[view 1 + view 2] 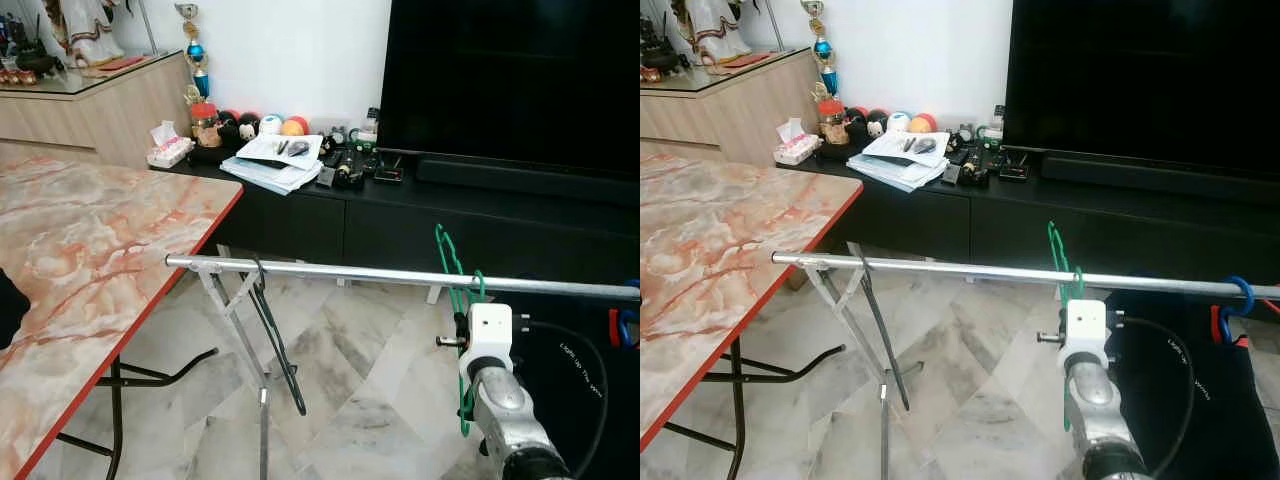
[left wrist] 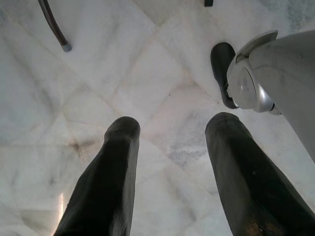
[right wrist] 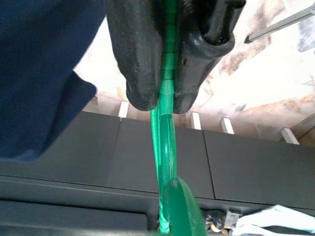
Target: Hang hanger
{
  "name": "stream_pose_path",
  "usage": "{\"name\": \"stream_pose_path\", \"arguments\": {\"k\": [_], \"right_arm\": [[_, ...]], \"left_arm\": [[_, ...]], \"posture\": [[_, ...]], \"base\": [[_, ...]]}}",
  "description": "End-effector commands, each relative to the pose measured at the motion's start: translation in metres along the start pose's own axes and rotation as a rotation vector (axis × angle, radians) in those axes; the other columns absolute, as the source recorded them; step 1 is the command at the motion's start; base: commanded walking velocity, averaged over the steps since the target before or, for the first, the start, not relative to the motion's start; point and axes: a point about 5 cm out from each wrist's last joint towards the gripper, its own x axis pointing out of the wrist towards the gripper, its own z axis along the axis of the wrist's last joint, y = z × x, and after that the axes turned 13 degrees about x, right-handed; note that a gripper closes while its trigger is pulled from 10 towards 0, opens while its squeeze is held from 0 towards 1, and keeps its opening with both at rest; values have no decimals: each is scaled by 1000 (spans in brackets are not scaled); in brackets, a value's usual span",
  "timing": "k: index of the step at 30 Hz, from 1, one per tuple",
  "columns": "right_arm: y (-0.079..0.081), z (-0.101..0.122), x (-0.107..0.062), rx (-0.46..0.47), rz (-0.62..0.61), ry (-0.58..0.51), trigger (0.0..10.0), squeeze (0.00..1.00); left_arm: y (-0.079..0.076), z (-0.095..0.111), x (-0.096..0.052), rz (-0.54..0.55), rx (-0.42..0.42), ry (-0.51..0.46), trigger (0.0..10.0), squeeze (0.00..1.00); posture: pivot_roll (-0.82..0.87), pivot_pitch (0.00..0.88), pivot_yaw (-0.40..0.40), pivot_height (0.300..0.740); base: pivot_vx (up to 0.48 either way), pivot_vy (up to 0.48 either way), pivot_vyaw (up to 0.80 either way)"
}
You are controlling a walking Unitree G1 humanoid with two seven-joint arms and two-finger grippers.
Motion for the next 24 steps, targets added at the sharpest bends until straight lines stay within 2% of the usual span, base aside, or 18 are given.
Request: {"name": "stream_pose_path", "arguments": {"k": [1,7,10,15,22,23,24], "right_arm": [[3,3,3,7,5,10,10000,0],[13,8,7,3,26,29,10000,0],[15,-1,7,-19,26,113,10000,0],[14,-7,6,-7,20,152,10000,0],[8,-8,4,11,3,146,10000,0],[7,-9,4,12,3,146,10000,63],[6,-10,3,14,1,146,10000,196]], "left_arm": [[-1,-3,0,-8,-10,16,10000,0],[-2,-3,0,-21,-20,16,10000,0],[-3,-3,0,-35,-19,18,10000,0],[-4,-3,0,-44,-14,19,10000,0],[-3,-3,0,-49,-4,19,10000,0],[-3,-2,0,-48,-5,18,10000,0],[-3,-2,0,-47,-5,16,10000,0]], "posture": [[-18,0,44,740],[-6,0,38,740],[-4,0,37,740],[-5,0,37,740],[-1,0,34,740],[1,0,32,740],[1,0,32,740]], "base": [[0,0,0],[0,0,0],[0,0,0],[0,0,0],[0,0,0],[0,0,0],[0,0,0]]}}
